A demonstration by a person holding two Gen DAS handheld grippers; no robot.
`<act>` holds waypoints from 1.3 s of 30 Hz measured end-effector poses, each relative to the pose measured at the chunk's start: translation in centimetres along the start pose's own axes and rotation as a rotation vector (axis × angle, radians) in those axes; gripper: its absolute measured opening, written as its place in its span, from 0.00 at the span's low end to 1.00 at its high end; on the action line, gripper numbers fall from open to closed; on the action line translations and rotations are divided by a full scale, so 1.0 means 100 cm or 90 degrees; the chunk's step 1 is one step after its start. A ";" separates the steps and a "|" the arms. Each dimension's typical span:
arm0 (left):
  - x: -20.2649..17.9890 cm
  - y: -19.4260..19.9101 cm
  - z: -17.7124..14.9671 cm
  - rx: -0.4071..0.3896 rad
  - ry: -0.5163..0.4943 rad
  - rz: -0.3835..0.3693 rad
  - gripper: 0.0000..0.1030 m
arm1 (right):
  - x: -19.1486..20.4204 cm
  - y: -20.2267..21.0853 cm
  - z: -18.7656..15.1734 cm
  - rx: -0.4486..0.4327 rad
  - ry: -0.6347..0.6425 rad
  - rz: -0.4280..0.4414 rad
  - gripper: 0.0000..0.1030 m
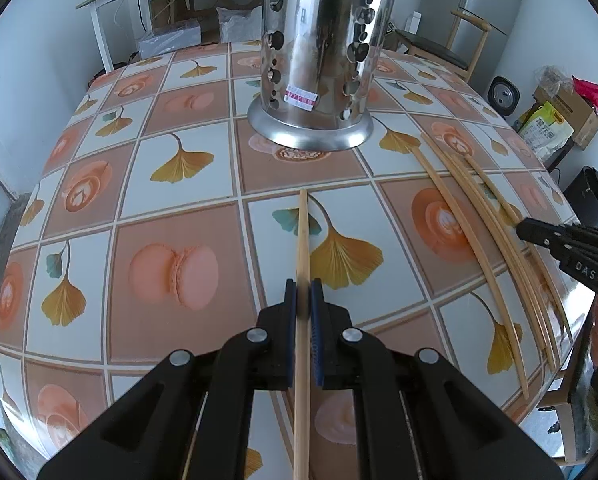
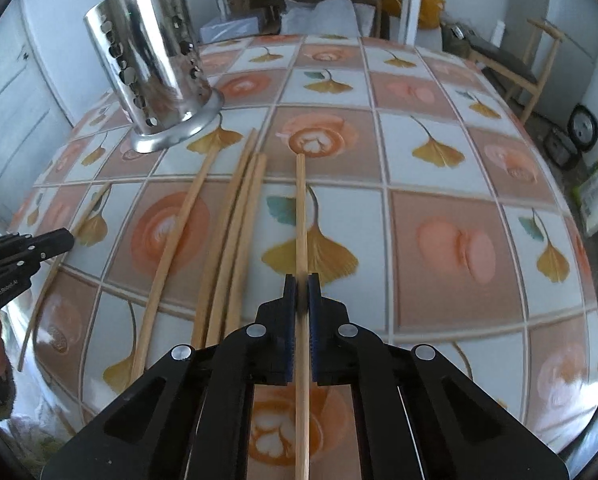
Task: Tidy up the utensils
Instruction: 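Grasp another wooden chopstick with the right tool while the left tool holds its chopstick, then lift the chopstick over the holder with the left tool while the right tool lifts its chopstick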
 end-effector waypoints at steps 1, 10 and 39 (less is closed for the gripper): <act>0.000 0.000 0.000 0.000 0.000 0.000 0.06 | -0.002 0.001 -0.001 0.004 -0.009 0.003 0.04; 0.000 0.000 0.000 0.000 0.004 -0.001 0.06 | 0.002 -0.015 0.022 0.008 0.030 -0.011 0.13; -0.007 -0.015 0.027 0.045 -0.023 -0.038 0.25 | -0.011 -0.004 0.025 -0.028 -0.037 0.018 0.04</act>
Point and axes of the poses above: each gripper's, at about its wrist camera, not at the fingertips, and y roughly against the way its jaws point, x to its left, z to its top, the point moved 7 cm from there along -y, roughly the way its jaws point, and after that the axes turned 11 degrees about z, right-handed, at the moved point
